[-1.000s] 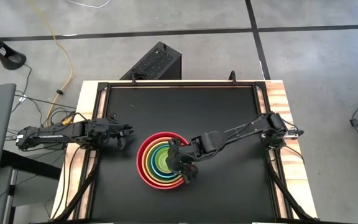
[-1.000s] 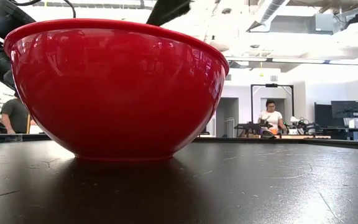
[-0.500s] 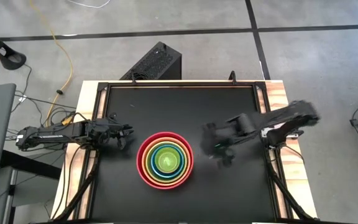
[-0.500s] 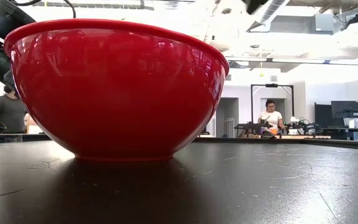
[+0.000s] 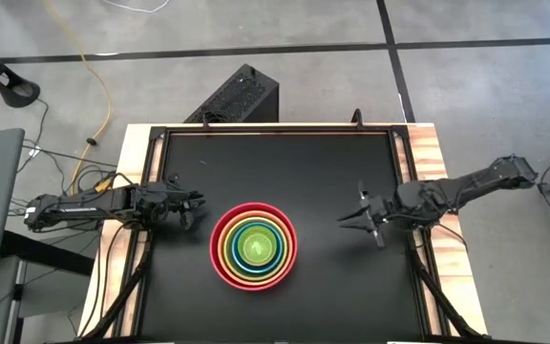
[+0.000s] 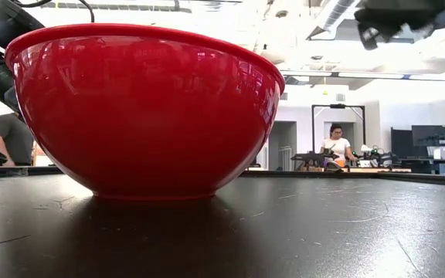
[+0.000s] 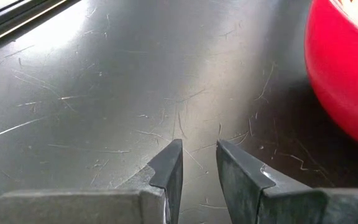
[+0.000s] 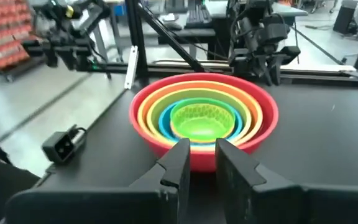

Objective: Nest bowls inside each other
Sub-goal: Return to Home Position

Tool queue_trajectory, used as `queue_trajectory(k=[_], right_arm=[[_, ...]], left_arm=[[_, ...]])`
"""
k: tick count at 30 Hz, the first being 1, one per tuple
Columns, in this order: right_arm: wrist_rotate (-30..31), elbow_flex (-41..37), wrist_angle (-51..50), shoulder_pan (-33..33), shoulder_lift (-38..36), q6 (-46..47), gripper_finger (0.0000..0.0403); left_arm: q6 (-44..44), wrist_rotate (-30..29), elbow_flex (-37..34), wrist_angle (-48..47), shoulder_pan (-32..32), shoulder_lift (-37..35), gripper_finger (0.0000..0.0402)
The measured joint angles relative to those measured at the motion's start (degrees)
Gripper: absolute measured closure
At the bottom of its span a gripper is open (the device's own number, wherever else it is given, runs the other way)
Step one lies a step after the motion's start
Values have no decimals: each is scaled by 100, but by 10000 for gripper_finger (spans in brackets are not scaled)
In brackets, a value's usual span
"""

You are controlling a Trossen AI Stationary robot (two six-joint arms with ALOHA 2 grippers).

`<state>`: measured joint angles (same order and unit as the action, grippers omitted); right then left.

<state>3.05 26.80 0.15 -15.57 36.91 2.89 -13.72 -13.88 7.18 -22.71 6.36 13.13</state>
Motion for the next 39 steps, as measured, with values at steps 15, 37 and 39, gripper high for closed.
queue_trajectory(k=[15,37,39], right_arm=[[-2,-2408,2397,-7,-1788,585,327],[439,-2633,1693,-2,-2123,612,328],[437,-2633,1538,-2,-2123,614,328]], left_arm=[[0,-1,0,0,1,0,315],[0,1,0,-3,1,2,315],[0,1,1,-3,0,0,315]])
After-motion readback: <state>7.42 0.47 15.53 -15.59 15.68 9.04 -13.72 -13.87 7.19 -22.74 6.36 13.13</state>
